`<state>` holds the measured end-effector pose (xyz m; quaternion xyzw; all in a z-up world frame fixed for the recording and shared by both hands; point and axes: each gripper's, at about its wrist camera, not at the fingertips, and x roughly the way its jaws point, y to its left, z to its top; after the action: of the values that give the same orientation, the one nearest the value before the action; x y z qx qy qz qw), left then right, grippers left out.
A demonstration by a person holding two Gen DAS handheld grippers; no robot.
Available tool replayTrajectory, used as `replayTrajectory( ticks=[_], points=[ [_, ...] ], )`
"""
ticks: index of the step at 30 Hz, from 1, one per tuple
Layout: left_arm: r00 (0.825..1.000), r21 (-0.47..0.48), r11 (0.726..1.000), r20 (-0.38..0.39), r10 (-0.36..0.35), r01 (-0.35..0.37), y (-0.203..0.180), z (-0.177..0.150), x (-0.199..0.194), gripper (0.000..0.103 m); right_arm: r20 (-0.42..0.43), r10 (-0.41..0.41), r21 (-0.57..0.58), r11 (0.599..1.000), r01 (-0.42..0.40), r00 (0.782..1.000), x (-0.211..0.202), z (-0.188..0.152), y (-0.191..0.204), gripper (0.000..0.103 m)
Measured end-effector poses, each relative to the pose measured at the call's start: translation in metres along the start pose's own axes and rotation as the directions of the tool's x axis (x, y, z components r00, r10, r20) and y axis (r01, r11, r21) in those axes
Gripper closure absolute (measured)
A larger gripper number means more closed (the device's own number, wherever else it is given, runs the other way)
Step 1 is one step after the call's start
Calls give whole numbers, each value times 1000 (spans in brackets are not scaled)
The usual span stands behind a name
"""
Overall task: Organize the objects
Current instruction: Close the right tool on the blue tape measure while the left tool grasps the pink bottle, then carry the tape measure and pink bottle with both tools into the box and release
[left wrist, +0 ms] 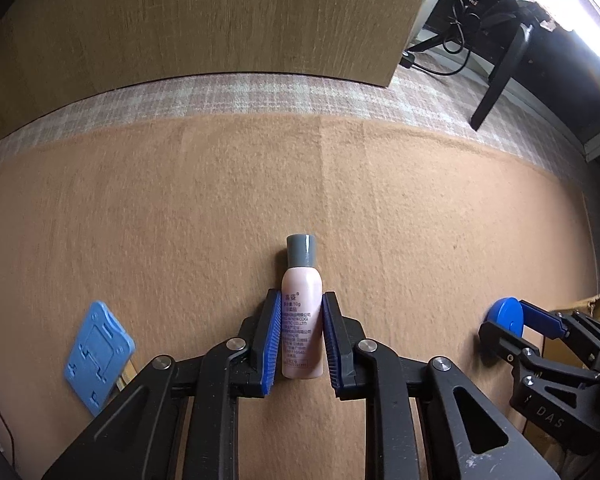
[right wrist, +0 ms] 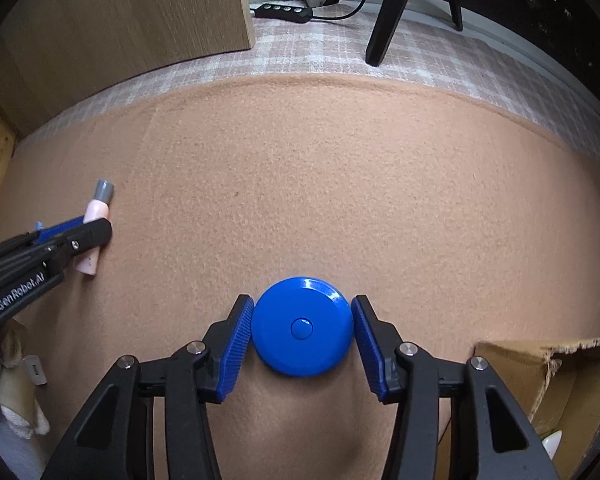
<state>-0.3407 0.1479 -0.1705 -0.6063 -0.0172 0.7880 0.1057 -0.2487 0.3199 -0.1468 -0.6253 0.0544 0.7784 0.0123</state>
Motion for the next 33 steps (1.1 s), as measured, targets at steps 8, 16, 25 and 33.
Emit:
replayTrajectory(
  ticks=[8, 16, 25, 33],
  points=[
    [999, 53, 998, 30, -34, 33, -10, -15, -30, 82, 77, 25, -3, 1000, -24, 997, -36, -22, -3, 57],
    [993, 144, 986, 74, -94, 83, -51, -35, -62, 82, 178, 73, 35, 996, -81, 981, -80, -40, -34, 57],
    [975, 287, 943, 92, -204, 170, -133, -56, -89, 82, 269, 19, 100, 994, -48, 963, -129, -98, -83, 57],
    [963, 395, 892, 59, -265, 221, -212, -74, -89, 82, 284, -38, 228, 973, -29, 958, -149, -156, -142, 57]
  ],
)
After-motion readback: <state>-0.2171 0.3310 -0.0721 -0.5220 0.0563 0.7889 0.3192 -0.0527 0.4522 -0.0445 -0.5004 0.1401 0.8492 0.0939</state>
